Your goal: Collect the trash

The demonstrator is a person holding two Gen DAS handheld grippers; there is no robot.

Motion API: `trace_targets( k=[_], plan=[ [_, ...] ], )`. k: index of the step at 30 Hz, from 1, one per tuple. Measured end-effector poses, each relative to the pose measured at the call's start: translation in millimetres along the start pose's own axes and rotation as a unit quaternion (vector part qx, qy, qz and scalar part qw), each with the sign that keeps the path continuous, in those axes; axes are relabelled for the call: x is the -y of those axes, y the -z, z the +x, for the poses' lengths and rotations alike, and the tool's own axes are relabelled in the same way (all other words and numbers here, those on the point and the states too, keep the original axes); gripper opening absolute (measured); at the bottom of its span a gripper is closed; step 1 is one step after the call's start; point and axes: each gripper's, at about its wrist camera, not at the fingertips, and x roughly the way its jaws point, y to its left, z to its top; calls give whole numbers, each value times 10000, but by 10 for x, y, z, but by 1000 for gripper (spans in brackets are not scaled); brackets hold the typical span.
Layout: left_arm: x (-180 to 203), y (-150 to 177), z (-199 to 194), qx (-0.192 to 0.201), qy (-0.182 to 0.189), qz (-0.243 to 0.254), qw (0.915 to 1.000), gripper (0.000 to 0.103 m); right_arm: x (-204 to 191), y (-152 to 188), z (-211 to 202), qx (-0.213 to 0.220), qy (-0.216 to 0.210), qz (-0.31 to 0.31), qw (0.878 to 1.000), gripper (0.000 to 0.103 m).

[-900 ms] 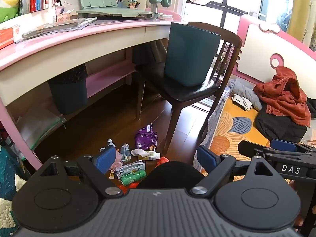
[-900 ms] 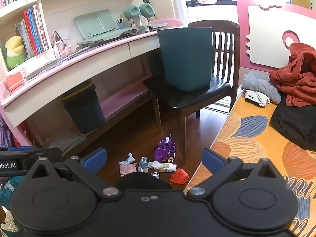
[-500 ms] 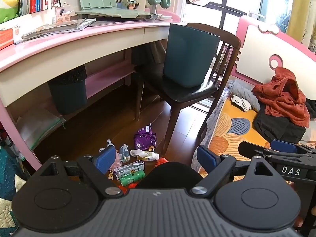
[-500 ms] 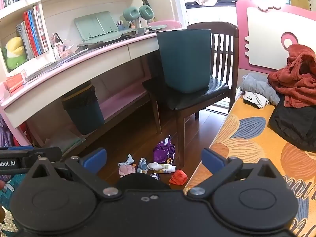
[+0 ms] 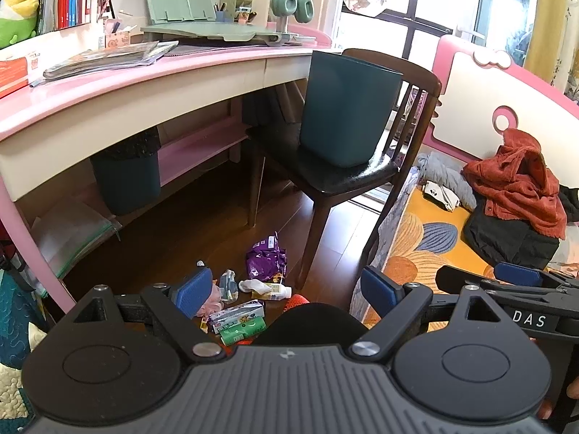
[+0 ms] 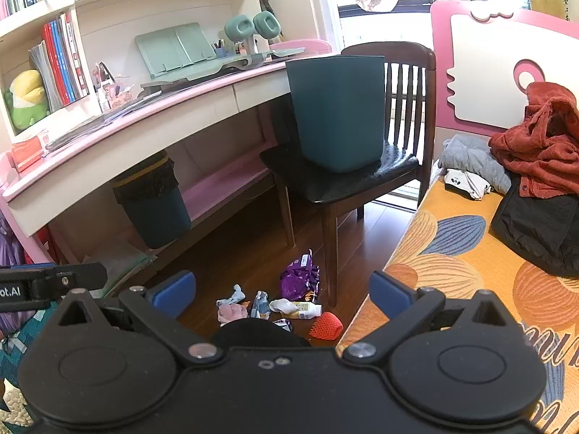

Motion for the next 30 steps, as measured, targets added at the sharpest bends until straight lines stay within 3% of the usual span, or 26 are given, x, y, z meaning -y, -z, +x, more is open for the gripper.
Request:
trace_targets(
  k=[30],
  plan=[
    [27, -7, -31, 20, 14, -4, 10000, 90, -24, 50, 23, -15, -50, 38, 10000, 103]
  ],
)
